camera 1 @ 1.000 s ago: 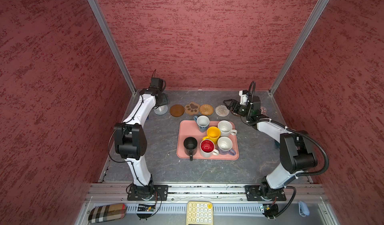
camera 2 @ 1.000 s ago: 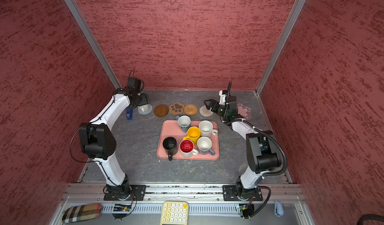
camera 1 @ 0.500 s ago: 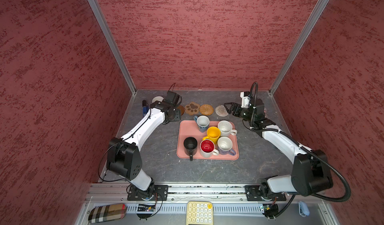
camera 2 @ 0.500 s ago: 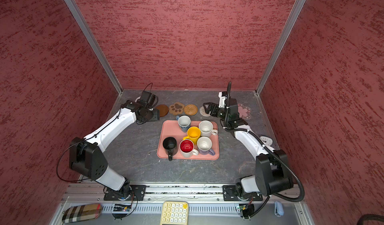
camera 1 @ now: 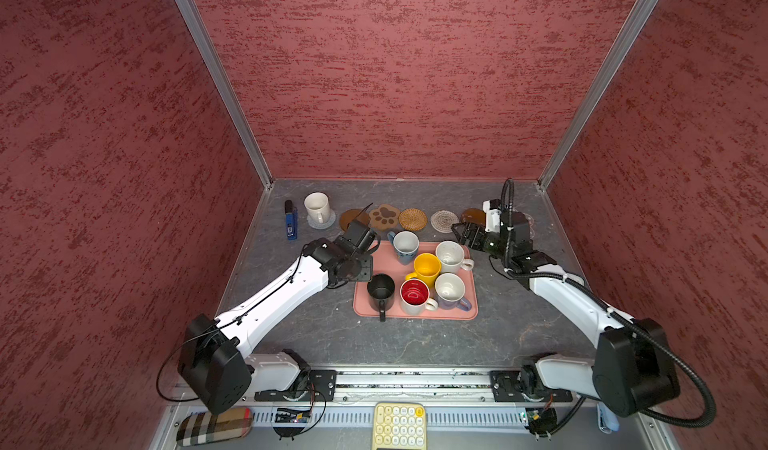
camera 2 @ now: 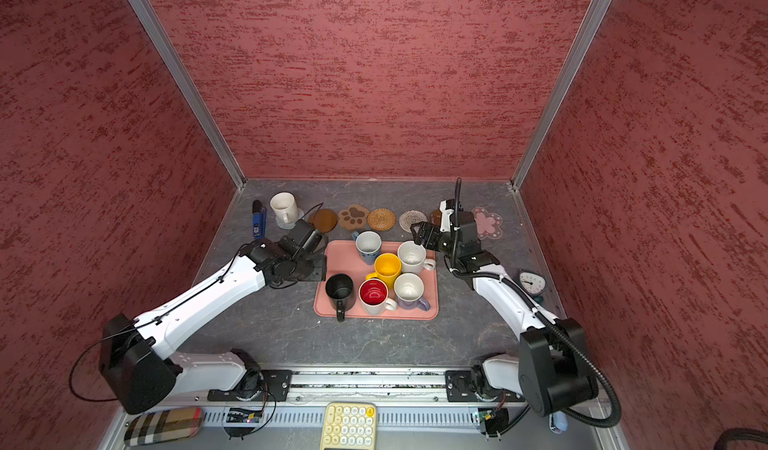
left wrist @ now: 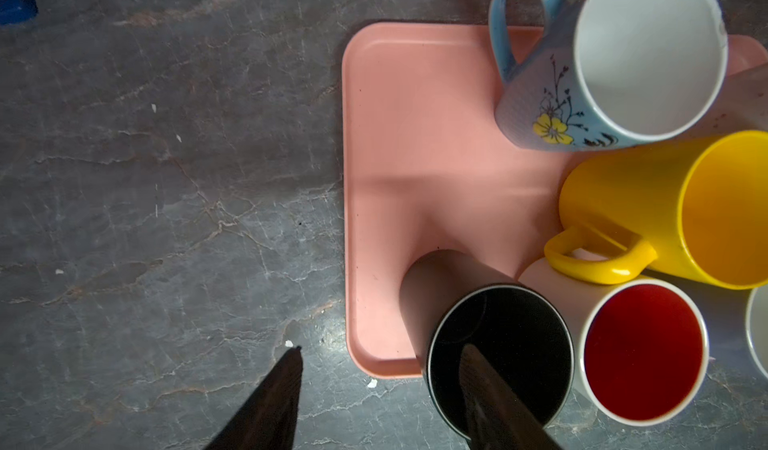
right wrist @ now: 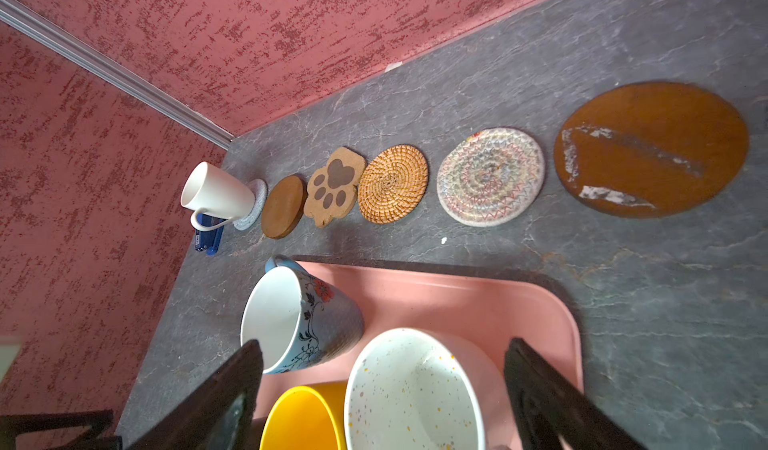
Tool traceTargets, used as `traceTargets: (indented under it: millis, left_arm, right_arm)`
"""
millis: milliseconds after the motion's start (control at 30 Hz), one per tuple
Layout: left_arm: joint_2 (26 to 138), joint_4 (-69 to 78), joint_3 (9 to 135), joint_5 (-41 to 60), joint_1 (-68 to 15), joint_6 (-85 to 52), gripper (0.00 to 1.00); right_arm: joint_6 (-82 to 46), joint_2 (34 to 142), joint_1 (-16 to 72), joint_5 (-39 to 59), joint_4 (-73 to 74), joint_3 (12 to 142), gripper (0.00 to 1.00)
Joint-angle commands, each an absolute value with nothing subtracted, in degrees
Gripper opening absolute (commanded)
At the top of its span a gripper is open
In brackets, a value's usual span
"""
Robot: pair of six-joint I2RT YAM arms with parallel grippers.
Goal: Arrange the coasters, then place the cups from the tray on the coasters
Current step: 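Move the left gripper over the black mug on the tray and lower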
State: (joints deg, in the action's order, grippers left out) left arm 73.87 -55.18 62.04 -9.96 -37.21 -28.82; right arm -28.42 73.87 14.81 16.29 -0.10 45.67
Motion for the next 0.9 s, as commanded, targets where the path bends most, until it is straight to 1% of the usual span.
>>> traceTargets:
  millis: [0,233,667,867]
  left_arm:
    - [71.41,-56.63,60.70,-10.60,-40.28,-33.46,0.61]
    - [68.69,-58.08,59.20,-11.95,-47.08,-38.45,0.53]
    - [73.68,-53.44,55.71,-10.38,-55.86,-44.89,0.49]
    - [77.60,-50.55,54.58,-9.44,-57.29,-46.42,0.48]
  right_arm:
    - [-27.34,73.01,15.24,15.28,-0.09,44.83,0.92]
    - [-27.41,74.45,15.29,15.62,0.77,44.85,0.92]
    - [-26.92,75.32,15.19,14.94,1.48,44.21,0.93]
    - [-26.89,75.67,15.20,15.17,1.69,44.21,0.94]
